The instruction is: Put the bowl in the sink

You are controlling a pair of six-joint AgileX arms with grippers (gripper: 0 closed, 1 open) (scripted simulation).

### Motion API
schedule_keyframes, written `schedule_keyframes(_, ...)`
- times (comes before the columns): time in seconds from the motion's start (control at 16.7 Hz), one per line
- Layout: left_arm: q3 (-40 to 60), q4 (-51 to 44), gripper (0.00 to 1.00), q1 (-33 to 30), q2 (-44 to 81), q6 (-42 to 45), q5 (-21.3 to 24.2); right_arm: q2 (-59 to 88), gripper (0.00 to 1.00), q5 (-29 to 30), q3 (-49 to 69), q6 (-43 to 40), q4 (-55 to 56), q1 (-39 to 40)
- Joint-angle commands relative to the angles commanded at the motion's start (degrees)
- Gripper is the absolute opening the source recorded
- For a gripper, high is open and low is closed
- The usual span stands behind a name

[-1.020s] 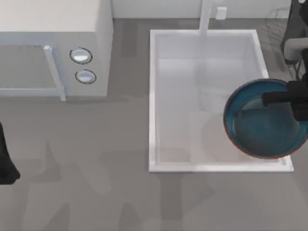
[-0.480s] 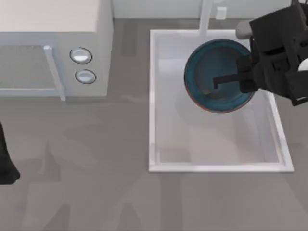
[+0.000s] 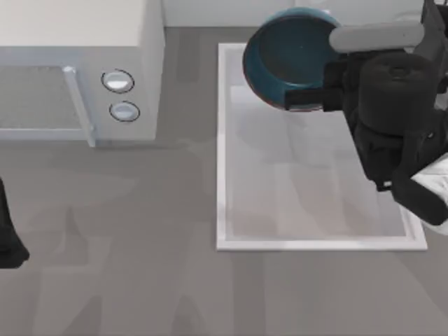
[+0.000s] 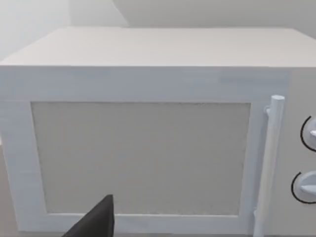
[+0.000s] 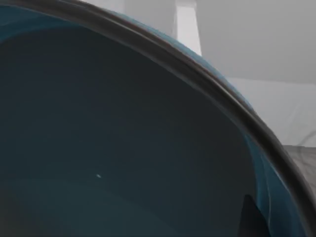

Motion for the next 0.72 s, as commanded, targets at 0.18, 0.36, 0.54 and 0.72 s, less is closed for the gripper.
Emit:
schedule_keyframes(0.18,0.0,0.0,1.0,0.0,0.0,0.0,0.0,-0.82,0.0,3.29,-3.36,-1.75,10.54,1.57)
schedule_keyframes(0.36,0.0,0.0,1.0,0.0,0.0,0.0,0.0,-1.7,0.0,4.96,-5.14,-2.61,15.66,2.3)
schedule_keyframes(0.54,0.0,0.0,1.0,0.0,0.0,0.0,0.0,-1.82,0.0,5.11,-5.31,-2.69,16.15,2.36)
schedule_keyframes(0.72,0.0,0.0,1.0,0.0,0.0,0.0,0.0,-1.44,0.0,4.99,-5.14,-2.59,16.16,2.09)
